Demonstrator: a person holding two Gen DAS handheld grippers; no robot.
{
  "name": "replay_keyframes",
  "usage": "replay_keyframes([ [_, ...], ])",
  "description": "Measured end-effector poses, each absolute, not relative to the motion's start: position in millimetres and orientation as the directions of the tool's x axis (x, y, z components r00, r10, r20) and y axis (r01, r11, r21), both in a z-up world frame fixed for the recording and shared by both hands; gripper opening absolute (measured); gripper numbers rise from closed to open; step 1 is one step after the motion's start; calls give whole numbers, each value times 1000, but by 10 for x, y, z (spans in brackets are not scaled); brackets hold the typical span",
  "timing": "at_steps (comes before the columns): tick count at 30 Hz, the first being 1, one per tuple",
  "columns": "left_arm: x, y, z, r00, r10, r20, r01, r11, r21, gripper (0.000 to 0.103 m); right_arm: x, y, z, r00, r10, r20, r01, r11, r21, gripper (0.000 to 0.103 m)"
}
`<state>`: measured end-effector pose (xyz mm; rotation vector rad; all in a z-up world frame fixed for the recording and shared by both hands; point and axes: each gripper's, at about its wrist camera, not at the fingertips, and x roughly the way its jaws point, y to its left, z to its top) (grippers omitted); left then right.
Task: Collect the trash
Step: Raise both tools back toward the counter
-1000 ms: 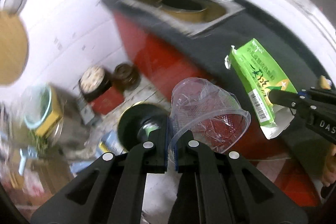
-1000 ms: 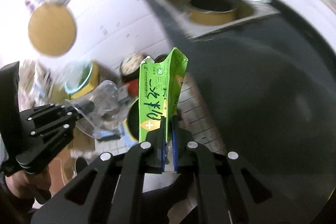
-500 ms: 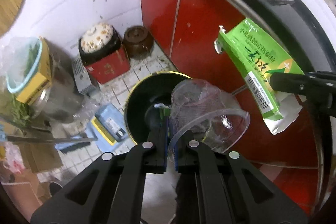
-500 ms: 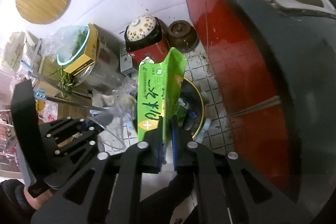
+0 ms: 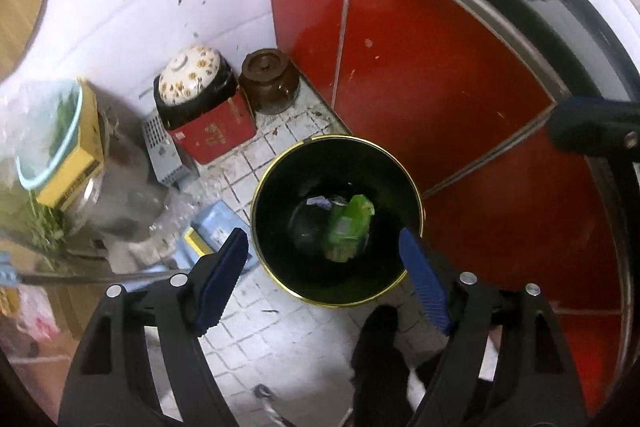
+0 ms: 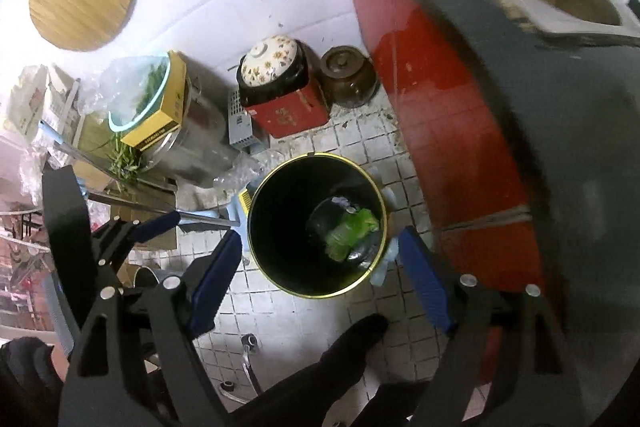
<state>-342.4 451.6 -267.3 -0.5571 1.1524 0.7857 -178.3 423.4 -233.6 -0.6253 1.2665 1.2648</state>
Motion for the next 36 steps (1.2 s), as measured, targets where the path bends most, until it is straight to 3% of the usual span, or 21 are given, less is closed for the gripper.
replay_keyframes([
  [3, -3343, 4403, -2430, 200, 269, -942, -771, 637, 18, 82, -1625, 3914, -1984, -148, 387, -910, -911, 304, 277, 78],
  [7, -3044, 4103, -1938, 240, 307, -921, -708, 704, 50, 94, -1332, 3324, -1447, -53, 456, -888, -893, 377, 246, 88],
  [12, -2334, 3506, -1390, 343, 287, -894, -556, 829, 52, 95, -793, 2266, -759, 145, 505, -851, -809, 556, 191, 89],
  [17, -1422, 2601, -944, 487, 143, -861, -298, 955, -10, 95, -330, 907, -278, 387, 423, -819, -613, 781, 114, 90],
  [26, -385, 896, -564, 574, -81, -815, 113, 993, -19, 95, -102, -1345, -19, 590, 170, -789, -210, 976, 54, 90],
  [36, 2, 22, -577, 545, -130, -828, 264, 964, 22, 95, -280, -2349, -118, 596, 96, -797, -39, 995, 91, 90],
])
